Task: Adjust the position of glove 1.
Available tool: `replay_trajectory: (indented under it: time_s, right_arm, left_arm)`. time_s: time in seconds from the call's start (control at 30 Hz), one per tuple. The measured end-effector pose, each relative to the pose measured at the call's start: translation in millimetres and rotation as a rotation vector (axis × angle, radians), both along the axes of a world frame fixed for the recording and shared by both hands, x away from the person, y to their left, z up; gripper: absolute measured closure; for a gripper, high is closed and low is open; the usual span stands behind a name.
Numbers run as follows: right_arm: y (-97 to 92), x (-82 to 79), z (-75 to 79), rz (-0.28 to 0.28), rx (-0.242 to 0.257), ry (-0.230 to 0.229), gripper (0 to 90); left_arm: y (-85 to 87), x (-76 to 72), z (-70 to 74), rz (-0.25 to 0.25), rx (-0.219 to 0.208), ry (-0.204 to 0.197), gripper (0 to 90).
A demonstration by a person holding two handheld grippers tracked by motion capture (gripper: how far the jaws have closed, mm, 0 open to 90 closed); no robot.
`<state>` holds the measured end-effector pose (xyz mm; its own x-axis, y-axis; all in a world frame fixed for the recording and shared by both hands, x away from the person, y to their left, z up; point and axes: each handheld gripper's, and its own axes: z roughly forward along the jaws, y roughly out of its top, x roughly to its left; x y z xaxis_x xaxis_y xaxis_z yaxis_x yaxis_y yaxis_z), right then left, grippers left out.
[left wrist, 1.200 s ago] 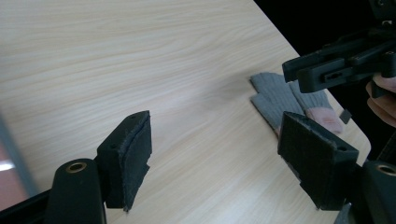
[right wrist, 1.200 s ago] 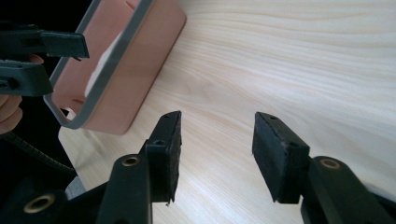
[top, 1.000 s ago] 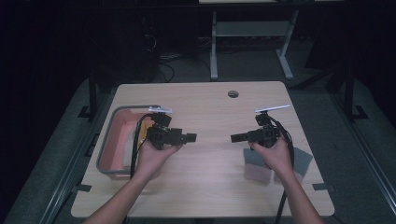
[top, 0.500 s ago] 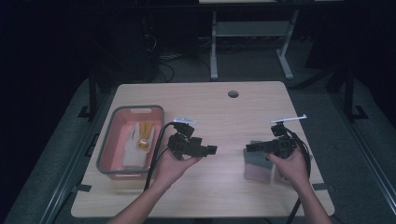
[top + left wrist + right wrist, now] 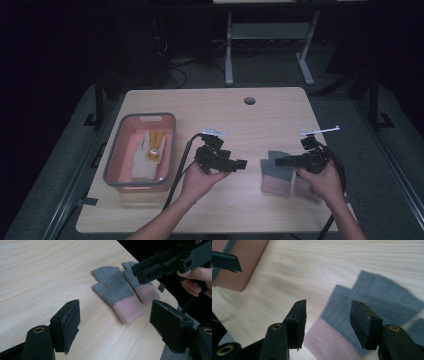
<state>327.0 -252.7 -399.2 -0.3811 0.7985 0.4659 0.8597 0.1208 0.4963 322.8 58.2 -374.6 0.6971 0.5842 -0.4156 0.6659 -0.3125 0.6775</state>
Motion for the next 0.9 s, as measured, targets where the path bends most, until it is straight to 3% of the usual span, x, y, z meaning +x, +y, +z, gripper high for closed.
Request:
replay_trajectory:
  time_s: [0.23, 0.57, 0.9]
  right_arm:
    - [-19.9, -5.7, -3.4, -0.039, -0.052, 0.002, 46.7]
    - [-39.2, -10.9, -14.2, -0.086, -0.080, 0.023, 47.3]
    - [-59.9, -14.7, -20.6, -0.155, -0.126, 0.036, 48.5]
  left_arm:
    - [-8.1, 0.4, -4.0, -0.012, 0.000, 0.002, 24.3]
    - [-21.6, 0.4, -8.8, -0.035, -0.015, -0.001, 24.2]
    - [-23.4, 0.6, -10.1, -0.036, -0.021, -0.009, 22.9]
